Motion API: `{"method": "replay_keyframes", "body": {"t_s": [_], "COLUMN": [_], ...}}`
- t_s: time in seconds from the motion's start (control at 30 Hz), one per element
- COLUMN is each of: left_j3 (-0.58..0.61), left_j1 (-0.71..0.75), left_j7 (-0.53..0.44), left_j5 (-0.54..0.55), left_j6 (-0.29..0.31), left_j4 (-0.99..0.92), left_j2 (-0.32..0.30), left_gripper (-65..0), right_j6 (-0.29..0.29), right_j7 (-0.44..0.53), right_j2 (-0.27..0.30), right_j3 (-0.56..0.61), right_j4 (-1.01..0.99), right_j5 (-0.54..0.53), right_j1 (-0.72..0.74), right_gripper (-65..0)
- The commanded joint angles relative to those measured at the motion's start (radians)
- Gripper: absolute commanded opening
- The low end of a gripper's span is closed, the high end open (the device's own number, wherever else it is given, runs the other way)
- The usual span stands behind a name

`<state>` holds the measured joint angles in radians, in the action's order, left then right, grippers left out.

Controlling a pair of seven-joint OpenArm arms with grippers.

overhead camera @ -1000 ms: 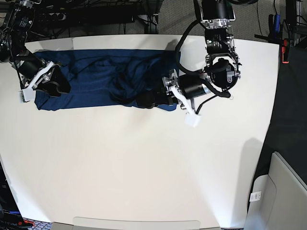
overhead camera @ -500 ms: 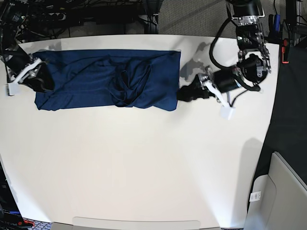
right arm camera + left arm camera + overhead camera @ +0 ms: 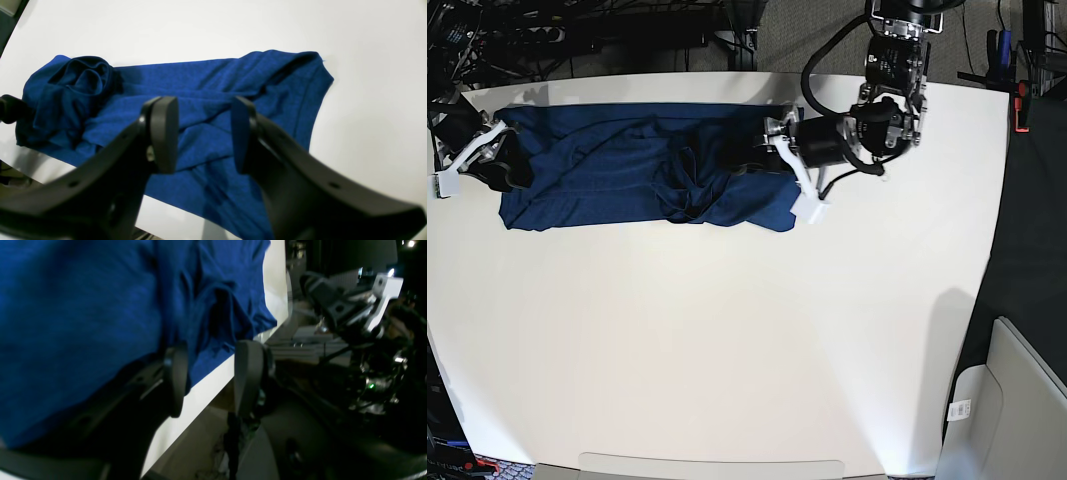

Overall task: Fold the T-shirt properly
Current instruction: 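Tuck and flatten the folded end with the left gripper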

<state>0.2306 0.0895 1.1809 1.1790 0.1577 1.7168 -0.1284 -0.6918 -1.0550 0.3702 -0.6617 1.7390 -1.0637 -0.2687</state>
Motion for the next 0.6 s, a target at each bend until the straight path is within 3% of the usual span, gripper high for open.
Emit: {"method": "replay_keyframes", "body": {"t_s": [0.0, 0.43, 0.57], "left_j3": [0.025, 0.122, 0.085], "left_j1": [-0.015, -0.101, -0.107], "left_j7": [-0.029, -0.029, -0.029], "left_j5": [0.025, 0.066, 0.066], "left_j6": [0.001, 0.001, 0.001], "left_j4": [-0.022, -0.019, 0.064], "left_j2": [0.000, 0.016, -0.024], "left_gripper": [-41.9, -41.9, -41.9], "right_j6": [-0.006, -0.006, -0.006], "right_j7": [0.023, 0.023, 0.023], "right_j2": [0.016, 0.020, 0.020], "right_j3": [-0.005, -0.005, -0.007], "right_j4": [0.020, 0.016, 0.016], "right_j5": [-0.040, -0.072, -0.074], "right_j1": [0.004, 0.009, 0.009], "right_gripper": [-39.2, -39.2, -39.2]}}
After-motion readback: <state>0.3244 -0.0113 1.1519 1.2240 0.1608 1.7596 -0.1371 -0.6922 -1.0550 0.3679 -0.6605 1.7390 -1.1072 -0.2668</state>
